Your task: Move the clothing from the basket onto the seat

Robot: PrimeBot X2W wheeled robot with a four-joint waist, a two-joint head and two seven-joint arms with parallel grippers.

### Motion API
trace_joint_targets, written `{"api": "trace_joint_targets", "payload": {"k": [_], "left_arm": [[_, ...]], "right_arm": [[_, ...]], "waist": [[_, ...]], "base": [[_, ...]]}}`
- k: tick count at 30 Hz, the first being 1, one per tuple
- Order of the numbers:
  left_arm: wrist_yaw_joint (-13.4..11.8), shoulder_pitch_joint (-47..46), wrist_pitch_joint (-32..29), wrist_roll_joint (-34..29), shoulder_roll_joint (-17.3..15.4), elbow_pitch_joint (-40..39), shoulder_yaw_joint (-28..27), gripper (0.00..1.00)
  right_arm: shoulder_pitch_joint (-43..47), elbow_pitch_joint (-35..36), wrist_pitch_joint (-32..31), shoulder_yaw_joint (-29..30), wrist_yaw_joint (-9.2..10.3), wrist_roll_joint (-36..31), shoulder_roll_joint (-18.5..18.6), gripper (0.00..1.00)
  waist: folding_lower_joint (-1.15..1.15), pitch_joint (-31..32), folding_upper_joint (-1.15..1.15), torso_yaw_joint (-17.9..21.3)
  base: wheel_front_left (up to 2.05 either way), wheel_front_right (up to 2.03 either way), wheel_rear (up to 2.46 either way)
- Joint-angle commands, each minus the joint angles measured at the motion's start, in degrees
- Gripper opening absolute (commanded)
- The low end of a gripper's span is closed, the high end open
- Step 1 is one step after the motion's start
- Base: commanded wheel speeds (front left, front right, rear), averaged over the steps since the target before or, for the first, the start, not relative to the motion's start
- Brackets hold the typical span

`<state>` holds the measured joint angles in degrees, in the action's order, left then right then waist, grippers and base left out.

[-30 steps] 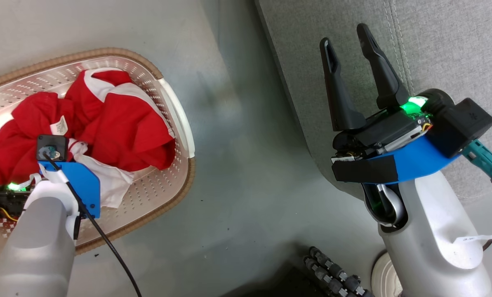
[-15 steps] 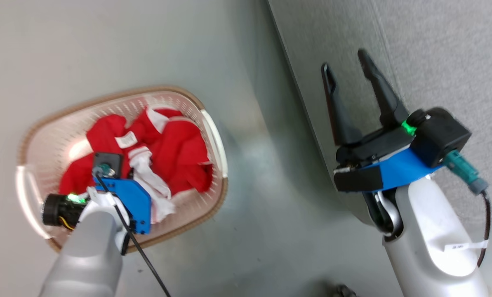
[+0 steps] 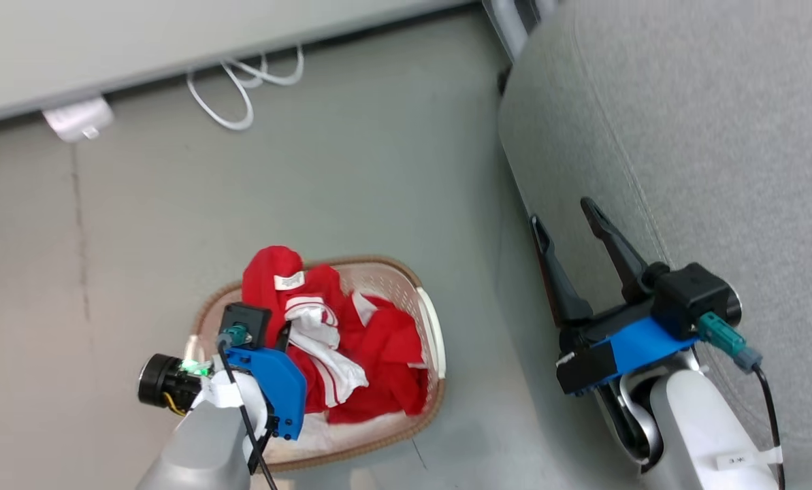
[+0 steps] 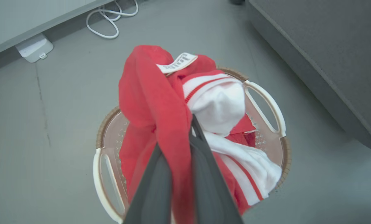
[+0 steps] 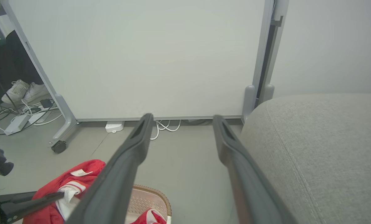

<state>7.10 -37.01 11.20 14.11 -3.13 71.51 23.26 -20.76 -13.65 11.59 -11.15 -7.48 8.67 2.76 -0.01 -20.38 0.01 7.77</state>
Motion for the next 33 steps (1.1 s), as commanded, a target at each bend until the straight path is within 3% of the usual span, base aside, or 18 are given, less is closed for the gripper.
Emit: {"api": "trace_joint_targets", "payload": {"k": [1,12,23,33], "left_arm": [[0.3,0.7,0.7,0.3,0.2,-1.0,1.2,0.00],[0.4,2.5,-2.3,13.0,0.2,-17.3,15.9,0.00],[0.3,-4.2,-3.0,22.4,0.2,-26.9,24.5,0.00],[-2.5,-10.1,-2.7,30.0,0.2,-31.6,31.3,0.00]], "right_arm": [[1.6,0.0,-0.4,0.3,-0.03,-0.2,0.2,1.00],[8.9,1.8,-3.6,1.0,-0.03,0.1,0.2,1.00],[12.3,3.2,-5.8,1.3,-0.03,0.3,0.2,1.00],[13.4,4.3,-6.6,1.5,-0.03,0.1,0.2,1.00]], "waist": [[0.01,7.7,-0.01,-4.4],[0.01,16.3,-0.01,-6.5],[0.01,20.4,-0.01,-6.5],[0.01,21.7,-0.01,-6.5]], "base": [[0.00,0.00,0.00],[0.00,0.00,0.00],[0.00,0.00,0.00],[0.00,0.00,0.00]]}}
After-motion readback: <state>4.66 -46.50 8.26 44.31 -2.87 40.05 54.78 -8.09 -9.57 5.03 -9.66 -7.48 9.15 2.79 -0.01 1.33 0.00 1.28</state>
